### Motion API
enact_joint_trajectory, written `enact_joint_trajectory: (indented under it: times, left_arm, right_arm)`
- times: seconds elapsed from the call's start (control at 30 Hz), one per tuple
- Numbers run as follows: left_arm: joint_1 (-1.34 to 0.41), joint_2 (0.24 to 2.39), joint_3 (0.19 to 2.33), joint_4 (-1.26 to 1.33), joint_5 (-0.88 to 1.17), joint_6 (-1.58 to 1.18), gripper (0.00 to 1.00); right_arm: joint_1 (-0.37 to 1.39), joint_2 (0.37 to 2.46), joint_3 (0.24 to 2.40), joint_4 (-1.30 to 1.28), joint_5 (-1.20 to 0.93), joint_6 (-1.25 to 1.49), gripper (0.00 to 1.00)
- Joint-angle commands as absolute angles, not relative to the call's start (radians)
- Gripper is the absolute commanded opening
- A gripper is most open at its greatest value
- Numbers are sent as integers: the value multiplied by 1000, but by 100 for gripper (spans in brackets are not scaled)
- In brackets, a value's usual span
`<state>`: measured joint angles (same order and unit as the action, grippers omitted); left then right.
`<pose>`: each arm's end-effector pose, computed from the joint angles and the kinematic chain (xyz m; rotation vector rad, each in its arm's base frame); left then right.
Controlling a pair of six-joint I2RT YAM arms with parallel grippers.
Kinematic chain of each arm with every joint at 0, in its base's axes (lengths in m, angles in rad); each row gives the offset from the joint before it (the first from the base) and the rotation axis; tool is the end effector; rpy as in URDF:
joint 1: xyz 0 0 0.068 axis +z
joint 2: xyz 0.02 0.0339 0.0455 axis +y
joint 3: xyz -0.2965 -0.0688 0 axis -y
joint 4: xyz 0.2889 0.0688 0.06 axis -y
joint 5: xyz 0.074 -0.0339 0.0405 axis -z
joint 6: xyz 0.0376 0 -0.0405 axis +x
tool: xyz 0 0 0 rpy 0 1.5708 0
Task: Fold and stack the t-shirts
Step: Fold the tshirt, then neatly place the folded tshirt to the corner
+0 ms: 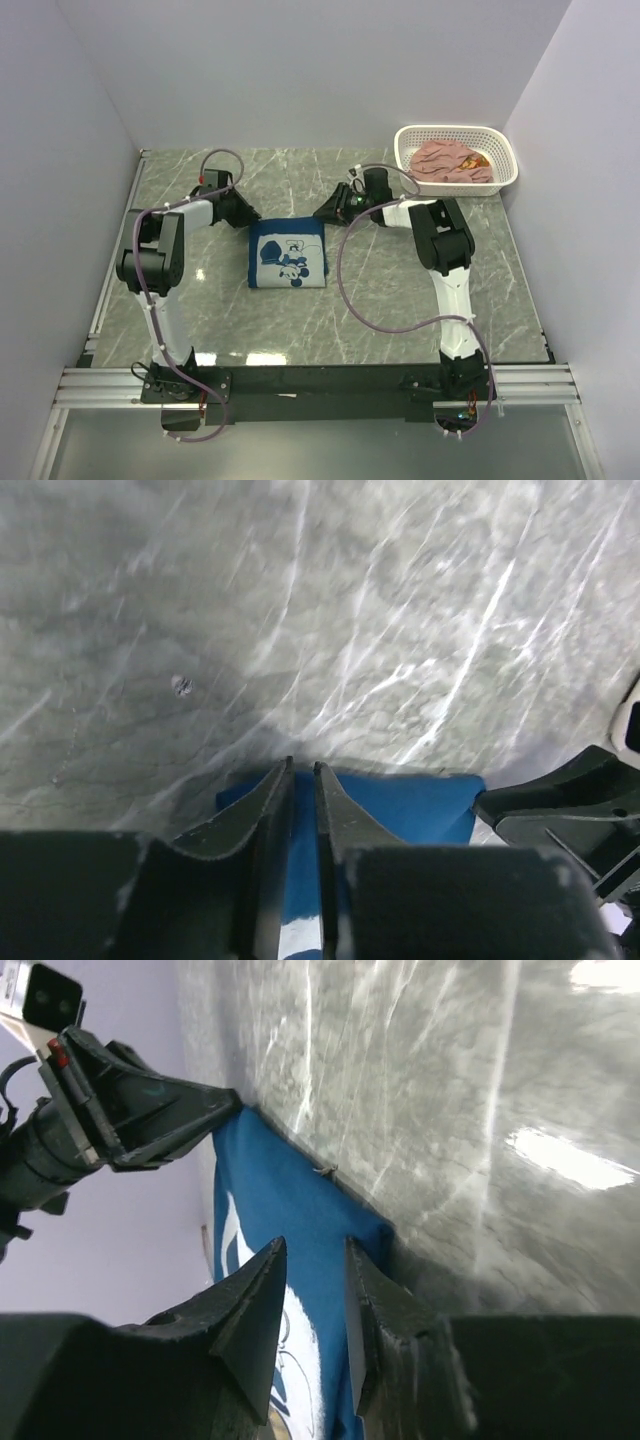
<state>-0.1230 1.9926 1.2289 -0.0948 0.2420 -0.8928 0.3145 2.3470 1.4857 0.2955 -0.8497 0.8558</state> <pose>0.4592 -0.0658 0.1439 -0.8461 2.3941 -0.7284 0.5094 0.1954 0.0920 0.0632 2.3417 1.5474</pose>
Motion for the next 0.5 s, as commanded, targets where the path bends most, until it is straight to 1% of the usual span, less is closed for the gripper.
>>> enact_joint_trajectory:
  times: [0.0, 0.07, 0.1, 0.17, 0.2, 0.27, 0.3, 0.33, 0.37, 0.4, 0.43, 0.47]
  left_arm:
    - [-110, 1935, 1276, -159, 256, -870, 23]
    - [-109, 1849, 1290, -196, 218, -844, 27]
    - [-109, 1820, 1308, -253, 200, -833, 33]
    - [-109, 1732, 1330, -316, 148, -783, 40]
    - [-109, 1701, 1339, -365, 124, -763, 45]
    - [-109, 1590, 1325, -397, 31, -717, 47]
    - [-109, 1547, 1293, -403, 5, -704, 55]
    - [-110, 1457, 1270, -402, -3, -690, 59]
    - [-109, 1412, 1225, -399, -71, -666, 64]
    - [-109, 1369, 1201, -396, -96, -654, 71]
    - [-109, 1292, 1183, -396, -116, -640, 74]
    - [-109, 1260, 1164, -400, -132, -614, 76]
  right_arm:
    - [290, 2261, 1453, 281, -798, 818, 37]
    - [290, 2180, 1419, 247, -781, 779, 42]
    - [290, 2119, 1376, 217, -758, 746, 46]
    - [290, 2059, 1332, 133, -720, 692, 51]
    - [293, 2005, 1295, 97, -691, 674, 53]
    - [313, 1953, 1258, 19, -562, 625, 59]
    - [324, 1916, 1232, -62, -520, 614, 61]
    - [342, 1899, 1211, -83, -468, 612, 63]
    - [354, 1882, 1186, -93, -454, 618, 64]
    - [365, 1852, 1136, -86, -448, 623, 64]
    - [376, 1841, 1111, -77, -448, 627, 64]
    - [397, 1835, 1091, -69, -452, 635, 64]
